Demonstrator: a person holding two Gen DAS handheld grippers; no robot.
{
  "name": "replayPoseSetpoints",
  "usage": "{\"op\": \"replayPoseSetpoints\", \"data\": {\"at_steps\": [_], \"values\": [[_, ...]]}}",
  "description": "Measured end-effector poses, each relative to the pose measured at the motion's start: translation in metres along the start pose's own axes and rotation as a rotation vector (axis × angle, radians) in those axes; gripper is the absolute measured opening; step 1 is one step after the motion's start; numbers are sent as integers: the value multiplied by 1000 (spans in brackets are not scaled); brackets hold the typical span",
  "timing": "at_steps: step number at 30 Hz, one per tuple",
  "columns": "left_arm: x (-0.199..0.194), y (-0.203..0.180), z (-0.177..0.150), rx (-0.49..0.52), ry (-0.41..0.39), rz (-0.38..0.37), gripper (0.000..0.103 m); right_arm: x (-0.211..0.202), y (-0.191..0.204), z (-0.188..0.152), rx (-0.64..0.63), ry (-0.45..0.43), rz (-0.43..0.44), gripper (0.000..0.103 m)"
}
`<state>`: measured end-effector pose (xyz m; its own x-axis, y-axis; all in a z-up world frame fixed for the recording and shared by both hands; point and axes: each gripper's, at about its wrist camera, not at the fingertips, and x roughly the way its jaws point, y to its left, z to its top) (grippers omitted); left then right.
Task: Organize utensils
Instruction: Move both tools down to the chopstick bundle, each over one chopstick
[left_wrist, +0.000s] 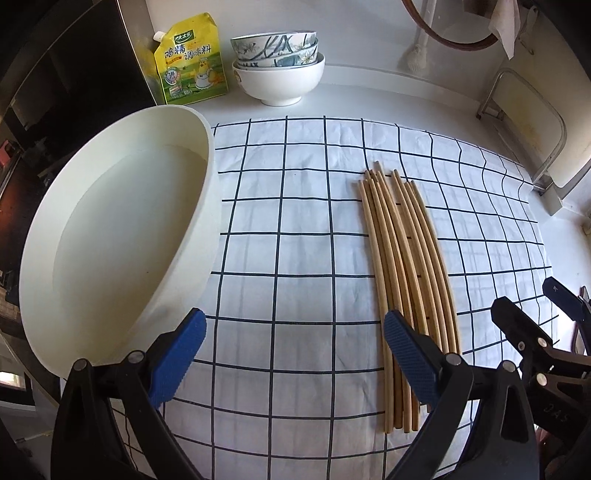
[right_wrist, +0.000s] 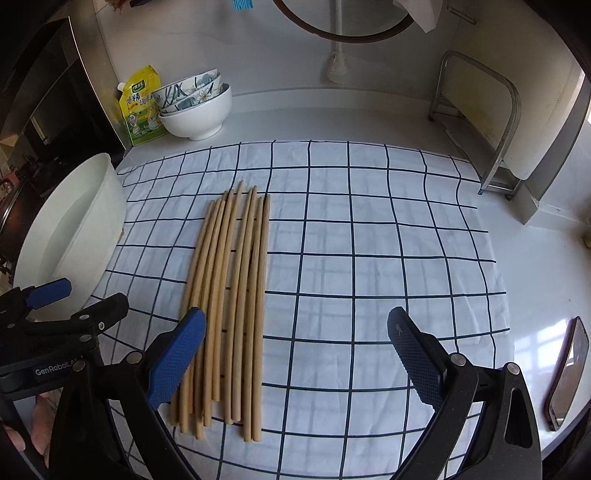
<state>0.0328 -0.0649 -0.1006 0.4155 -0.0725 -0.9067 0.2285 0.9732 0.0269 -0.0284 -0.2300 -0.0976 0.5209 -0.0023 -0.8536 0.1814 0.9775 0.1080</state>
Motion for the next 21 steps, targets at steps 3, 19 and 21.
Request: {"op": "replayPoseSetpoints", "data": {"at_steps": [3, 19, 21], "values": [[8, -2, -2, 0, -6, 7, 95, 16, -2, 0, -6, 13, -44, 94], [32, -9, -2, -19, 17, 14, 95, 58, -9, -8, -18, 88, -63, 94], [34, -10, -1, -17, 19, 13, 95, 60, -8, -8, -23, 89, -62, 94]]}}
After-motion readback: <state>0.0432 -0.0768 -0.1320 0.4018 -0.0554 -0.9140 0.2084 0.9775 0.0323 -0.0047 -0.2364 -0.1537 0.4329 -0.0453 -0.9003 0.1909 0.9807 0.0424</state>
